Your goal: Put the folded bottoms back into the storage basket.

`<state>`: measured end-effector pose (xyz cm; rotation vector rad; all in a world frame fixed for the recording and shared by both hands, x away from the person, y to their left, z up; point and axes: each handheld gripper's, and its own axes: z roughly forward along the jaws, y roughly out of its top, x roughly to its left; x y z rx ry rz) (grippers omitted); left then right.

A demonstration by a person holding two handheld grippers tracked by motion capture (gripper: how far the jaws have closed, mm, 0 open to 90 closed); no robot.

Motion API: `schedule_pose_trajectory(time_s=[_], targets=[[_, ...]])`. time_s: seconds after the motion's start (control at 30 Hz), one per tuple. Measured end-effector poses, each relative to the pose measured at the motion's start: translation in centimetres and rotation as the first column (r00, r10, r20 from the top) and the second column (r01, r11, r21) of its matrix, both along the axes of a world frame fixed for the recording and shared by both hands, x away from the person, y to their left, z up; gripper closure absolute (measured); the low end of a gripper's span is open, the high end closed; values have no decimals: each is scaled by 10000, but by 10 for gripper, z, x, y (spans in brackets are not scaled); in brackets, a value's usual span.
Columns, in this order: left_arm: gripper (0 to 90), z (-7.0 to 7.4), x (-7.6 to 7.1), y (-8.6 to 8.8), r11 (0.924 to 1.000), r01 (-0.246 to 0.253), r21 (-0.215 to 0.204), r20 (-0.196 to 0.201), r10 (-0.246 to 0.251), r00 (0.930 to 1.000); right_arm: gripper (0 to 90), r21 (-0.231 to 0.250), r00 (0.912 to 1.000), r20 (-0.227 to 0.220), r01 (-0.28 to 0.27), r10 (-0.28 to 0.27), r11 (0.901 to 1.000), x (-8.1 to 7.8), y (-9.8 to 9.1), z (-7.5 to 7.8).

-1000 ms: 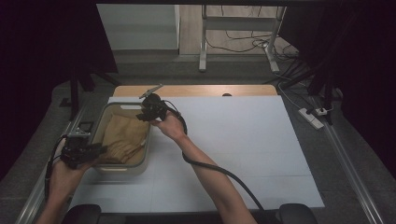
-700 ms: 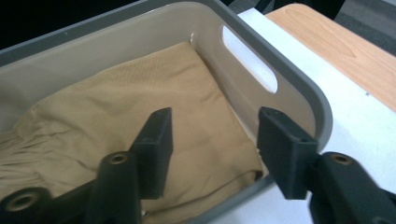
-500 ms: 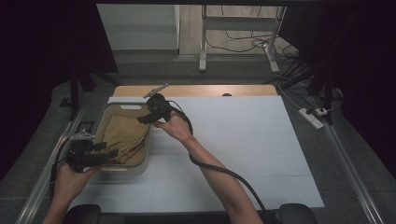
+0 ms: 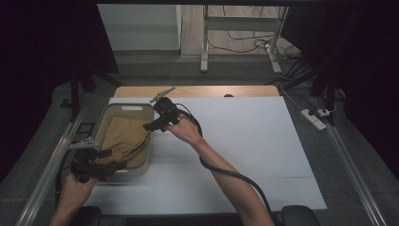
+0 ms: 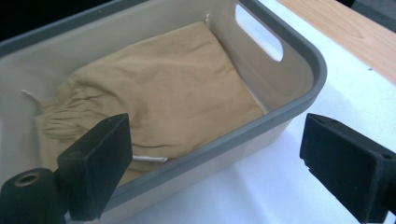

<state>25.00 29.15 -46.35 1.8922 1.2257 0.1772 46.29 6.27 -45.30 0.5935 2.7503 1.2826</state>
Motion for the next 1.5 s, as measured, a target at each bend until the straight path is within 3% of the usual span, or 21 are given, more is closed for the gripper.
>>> schedule_pose_trajectory(time_s=[0.23,0.5,0.8,1.13,1.5], targets=[[24,-2,-12,-2,9997,-48,247,375,39,9993,72,156,9991,-412,-121,128,9998,-6,-7,2],[0,-5,-25,-3,10000,-21,59,350,19,9994,36,64,9990,-356,-261,263,9996,-16,-12,1],[0,-9,-40,-2,9998,-37,212,329,30,9995,11,-128,9982,-206,-564,561,9983,-28,-20,1],[0,-9,-45,-2,9988,-105,483,428,84,9991,0,-159,9980,-306,-550,545,9984,-33,-35,-1],[1,-10,-45,-1,9989,-188,436,397,171,9991,0,-174,9986,-145,-506,504,9986,-44,-50,-3]])
